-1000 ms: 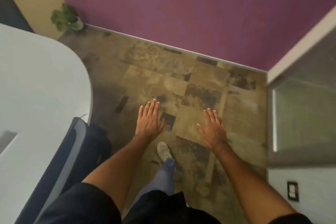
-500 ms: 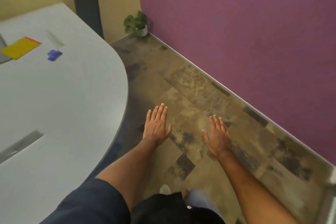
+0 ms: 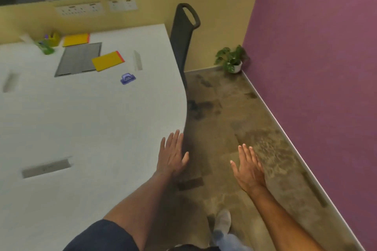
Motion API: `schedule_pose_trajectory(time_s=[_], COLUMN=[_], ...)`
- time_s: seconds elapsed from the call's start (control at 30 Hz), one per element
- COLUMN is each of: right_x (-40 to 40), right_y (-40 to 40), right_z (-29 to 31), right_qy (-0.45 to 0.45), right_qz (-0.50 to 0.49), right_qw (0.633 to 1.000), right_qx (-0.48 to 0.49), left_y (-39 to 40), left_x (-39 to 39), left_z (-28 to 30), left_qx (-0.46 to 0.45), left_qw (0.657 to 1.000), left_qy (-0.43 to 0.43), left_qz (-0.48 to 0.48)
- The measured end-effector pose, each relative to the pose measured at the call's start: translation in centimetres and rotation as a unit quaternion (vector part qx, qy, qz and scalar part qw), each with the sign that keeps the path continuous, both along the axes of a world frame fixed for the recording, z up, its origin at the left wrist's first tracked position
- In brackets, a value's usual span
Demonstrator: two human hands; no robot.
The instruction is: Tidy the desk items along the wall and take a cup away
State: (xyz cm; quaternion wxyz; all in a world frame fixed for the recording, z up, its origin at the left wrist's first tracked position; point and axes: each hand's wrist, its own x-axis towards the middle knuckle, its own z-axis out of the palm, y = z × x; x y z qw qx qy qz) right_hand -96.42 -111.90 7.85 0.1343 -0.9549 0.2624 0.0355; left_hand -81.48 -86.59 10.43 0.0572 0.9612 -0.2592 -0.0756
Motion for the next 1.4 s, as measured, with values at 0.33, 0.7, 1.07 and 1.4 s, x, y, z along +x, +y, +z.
schedule_pose_trajectory(time_s=[0.33,0.7,1.07,1.4], right_x=[23.0,48.7,70.7,87.7], right_y=[-9.8,-10.6,-6.4,-0.8], right_z=[0.9,-0.7,0.8,2.4], right_qy=[-0.011,-0.008,0.008,-0.002], right_qz=[0.167,0.302,0.445,0.580], right_qw=[0.986,0.953,0.896,0.813], right_qx=[-0.006,-0.007,0.004,0.055], left_y=[-5.3,-6.3,-6.4,-7.0], left_x=[13.4,32.9,47.0,58.5], left_z=[0.7,-1.4,-0.8,-0.2], left_qx=[0.020,0.005,-0.036,-0.048], left_qw=[0.986,0.957,0.905,0.822], left_qy=[0.000,0.014,0.001,-0.035], left_qz=[0.167,0.291,0.423,0.566])
